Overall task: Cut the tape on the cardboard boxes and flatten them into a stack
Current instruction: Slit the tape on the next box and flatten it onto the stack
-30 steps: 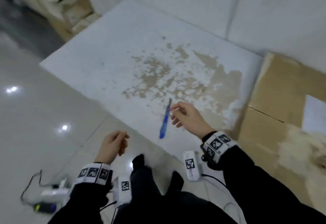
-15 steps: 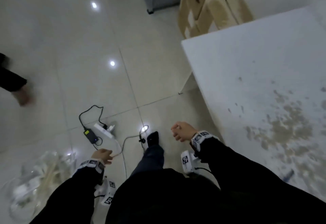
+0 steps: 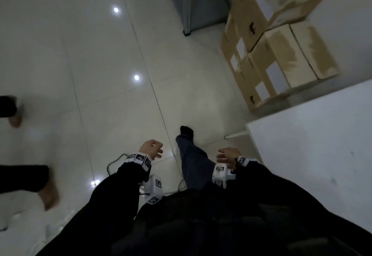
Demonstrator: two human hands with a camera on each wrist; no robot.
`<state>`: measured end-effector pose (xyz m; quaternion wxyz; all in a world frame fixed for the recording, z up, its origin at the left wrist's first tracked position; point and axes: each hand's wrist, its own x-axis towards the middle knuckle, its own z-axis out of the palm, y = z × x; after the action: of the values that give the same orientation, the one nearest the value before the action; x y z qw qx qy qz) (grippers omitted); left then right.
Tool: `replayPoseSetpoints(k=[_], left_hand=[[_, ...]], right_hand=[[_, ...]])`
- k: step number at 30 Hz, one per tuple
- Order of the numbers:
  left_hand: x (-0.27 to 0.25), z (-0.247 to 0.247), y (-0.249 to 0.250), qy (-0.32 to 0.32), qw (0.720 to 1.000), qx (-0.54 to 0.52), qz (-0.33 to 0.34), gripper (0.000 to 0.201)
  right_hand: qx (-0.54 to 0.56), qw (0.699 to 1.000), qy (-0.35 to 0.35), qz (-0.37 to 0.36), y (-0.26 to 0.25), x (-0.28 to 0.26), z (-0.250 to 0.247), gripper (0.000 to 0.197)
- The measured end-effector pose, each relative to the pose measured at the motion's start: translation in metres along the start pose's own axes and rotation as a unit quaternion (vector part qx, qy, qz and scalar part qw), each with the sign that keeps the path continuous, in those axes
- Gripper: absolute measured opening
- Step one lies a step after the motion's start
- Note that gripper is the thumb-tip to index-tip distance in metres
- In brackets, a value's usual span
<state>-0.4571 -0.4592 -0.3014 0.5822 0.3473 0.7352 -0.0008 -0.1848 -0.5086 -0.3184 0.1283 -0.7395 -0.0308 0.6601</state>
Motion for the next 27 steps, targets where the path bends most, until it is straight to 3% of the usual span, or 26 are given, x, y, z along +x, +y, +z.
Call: replayPoseSetpoints(k=[2, 6, 11, 13, 16, 21, 23, 27], left_hand=[[0.016, -0.027, 0.031, 0.015, 1.000, 0.021, -0.016, 0.009], [0.055, -0.088, 0.099, 0.008, 0.996, 0.070, -0.046, 0.014], [0.125, -0.148, 0.189, 0.031, 0.996, 0.052, -0.067, 0.012], [0.157, -0.164, 0.231, 0.028, 0.995, 0.055, -0.074, 0.014], [0.210, -0.177, 0.303, 0.002, 0.991, 0.113, -0.075, 0.027], [0.277, -0.167, 0.454, -0.029, 0.978, 0.204, -0.034, 0.034], [0.292, -0.149, 0.520, -0.037, 0.974, 0.224, 0.007, 0.024], [0.312, -0.096, 0.627, -0.066, 0.948, 0.294, 0.107, 0.007]], right_hand=[[0.023, 1.000, -0.013, -0.007, -0.054, 0.002, 0.008, 0.019], [-0.008, 0.994, 0.014, -0.106, -0.165, 0.010, 0.027, 0.011], [-0.013, 0.989, -0.053, -0.135, -0.287, 0.014, 0.054, 0.011], [0.003, 0.985, -0.071, -0.158, -0.332, 0.021, 0.054, 0.012], [0.025, 0.984, -0.045, -0.169, -0.385, 0.043, 0.034, 0.013], [0.175, 0.977, 0.102, -0.066, -0.422, 0.079, -0.040, 0.010], [0.253, 0.961, 0.115, -0.012, -0.421, 0.087, -0.070, 0.020], [0.296, 0.934, 0.197, 0.023, -0.407, 0.101, -0.105, 0.007]])
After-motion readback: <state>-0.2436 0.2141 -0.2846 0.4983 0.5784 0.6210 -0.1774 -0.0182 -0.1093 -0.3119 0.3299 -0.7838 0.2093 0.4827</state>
